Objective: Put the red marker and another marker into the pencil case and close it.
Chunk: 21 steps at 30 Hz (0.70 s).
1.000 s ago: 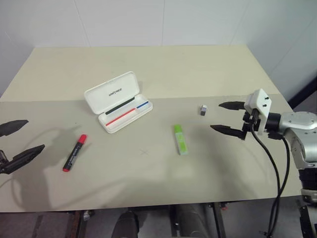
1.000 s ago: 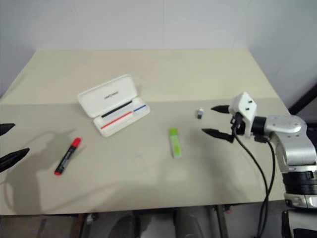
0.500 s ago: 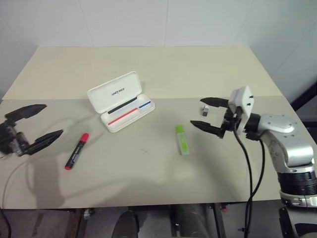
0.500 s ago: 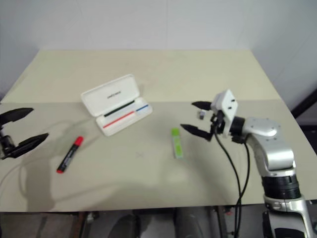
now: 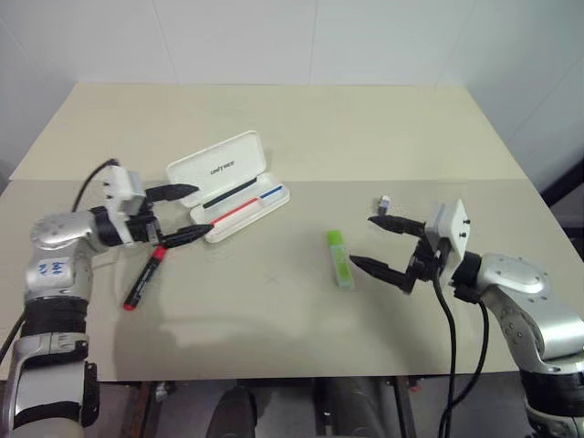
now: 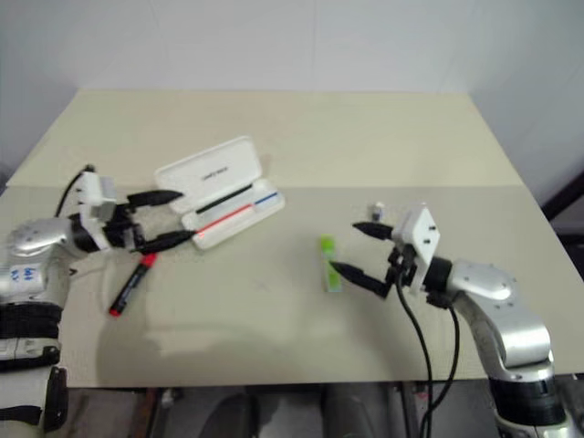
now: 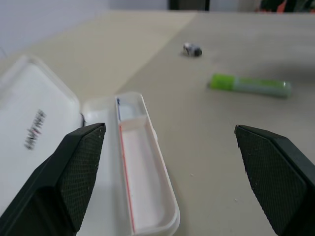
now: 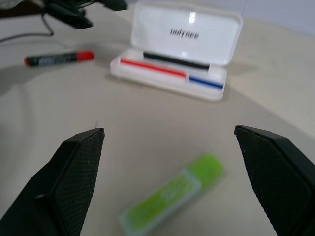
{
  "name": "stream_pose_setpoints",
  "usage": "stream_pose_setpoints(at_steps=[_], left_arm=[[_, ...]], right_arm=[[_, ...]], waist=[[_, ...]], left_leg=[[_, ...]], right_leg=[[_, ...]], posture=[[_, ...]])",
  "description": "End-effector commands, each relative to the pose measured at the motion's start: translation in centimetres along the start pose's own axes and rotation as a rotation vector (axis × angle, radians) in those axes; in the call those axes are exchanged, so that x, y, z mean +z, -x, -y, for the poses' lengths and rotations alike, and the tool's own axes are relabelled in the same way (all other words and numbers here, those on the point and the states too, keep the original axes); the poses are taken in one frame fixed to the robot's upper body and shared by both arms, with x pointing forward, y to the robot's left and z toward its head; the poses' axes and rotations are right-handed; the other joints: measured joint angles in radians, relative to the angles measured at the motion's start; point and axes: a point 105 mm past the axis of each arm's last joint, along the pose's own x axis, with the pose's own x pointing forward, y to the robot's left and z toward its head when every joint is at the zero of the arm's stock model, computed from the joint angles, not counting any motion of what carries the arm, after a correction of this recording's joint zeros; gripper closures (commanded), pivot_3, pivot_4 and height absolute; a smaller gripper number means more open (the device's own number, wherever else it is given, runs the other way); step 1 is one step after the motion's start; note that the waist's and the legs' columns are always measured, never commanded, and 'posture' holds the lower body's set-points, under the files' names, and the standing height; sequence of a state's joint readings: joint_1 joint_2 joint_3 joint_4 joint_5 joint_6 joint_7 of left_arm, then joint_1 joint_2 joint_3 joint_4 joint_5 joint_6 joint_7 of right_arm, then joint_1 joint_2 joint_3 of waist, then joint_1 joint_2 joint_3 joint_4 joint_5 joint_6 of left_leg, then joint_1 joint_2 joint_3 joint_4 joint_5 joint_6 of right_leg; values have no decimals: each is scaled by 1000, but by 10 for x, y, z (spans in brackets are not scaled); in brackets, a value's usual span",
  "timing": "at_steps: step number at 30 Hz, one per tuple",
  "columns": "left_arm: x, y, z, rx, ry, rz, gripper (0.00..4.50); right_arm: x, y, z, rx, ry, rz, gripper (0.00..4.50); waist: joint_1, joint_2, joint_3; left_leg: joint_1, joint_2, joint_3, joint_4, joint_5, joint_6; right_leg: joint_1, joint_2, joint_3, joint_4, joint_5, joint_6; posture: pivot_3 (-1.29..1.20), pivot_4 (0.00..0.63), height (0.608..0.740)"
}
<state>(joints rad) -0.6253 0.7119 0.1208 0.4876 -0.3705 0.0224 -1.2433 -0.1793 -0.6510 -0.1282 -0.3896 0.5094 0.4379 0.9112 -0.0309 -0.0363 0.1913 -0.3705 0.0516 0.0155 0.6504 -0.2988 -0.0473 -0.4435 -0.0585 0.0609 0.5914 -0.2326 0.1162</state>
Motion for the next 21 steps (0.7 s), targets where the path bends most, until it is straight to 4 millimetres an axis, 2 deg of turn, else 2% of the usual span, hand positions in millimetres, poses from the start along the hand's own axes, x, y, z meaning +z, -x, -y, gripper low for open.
stream_pose_setpoints(at_steps=[1,4,13,16,21], left_arm=[[3,-10,-6,-3,-17,-11,16],[-12,-18,-9,6,11,-74,16],[-29,-34,0,-87,24,-196,16],[-32,-37,1,-107,26,-219,16],[-49,-37,0,-110,41,-371,16]], right_arm=[[13,3,2,-31,46,37,0],[12,3,2,-59,40,36,0],[4,4,3,-109,29,26,0],[3,3,4,-116,30,24,0],[3,3,5,-126,32,24,0]], waist=[[-1,0,0],[1,0,0],[6,0,0],[6,0,0],[5,0,0]], left_leg=[[0,0,0,1,0,0],[1,0,-1,1,1,1],[-1,0,-2,2,1,1],[-1,-1,-2,2,1,1],[-1,-1,-2,2,1,1]], right_leg=[[0,0,0,0,0,0],[0,1,0,2,0,0],[0,0,0,1,0,0],[0,0,0,1,0,0],[0,1,0,2,0,0]], posture=[[0,150,740],[0,150,740],[0,150,740],[0,150,740],[0,150,740]])
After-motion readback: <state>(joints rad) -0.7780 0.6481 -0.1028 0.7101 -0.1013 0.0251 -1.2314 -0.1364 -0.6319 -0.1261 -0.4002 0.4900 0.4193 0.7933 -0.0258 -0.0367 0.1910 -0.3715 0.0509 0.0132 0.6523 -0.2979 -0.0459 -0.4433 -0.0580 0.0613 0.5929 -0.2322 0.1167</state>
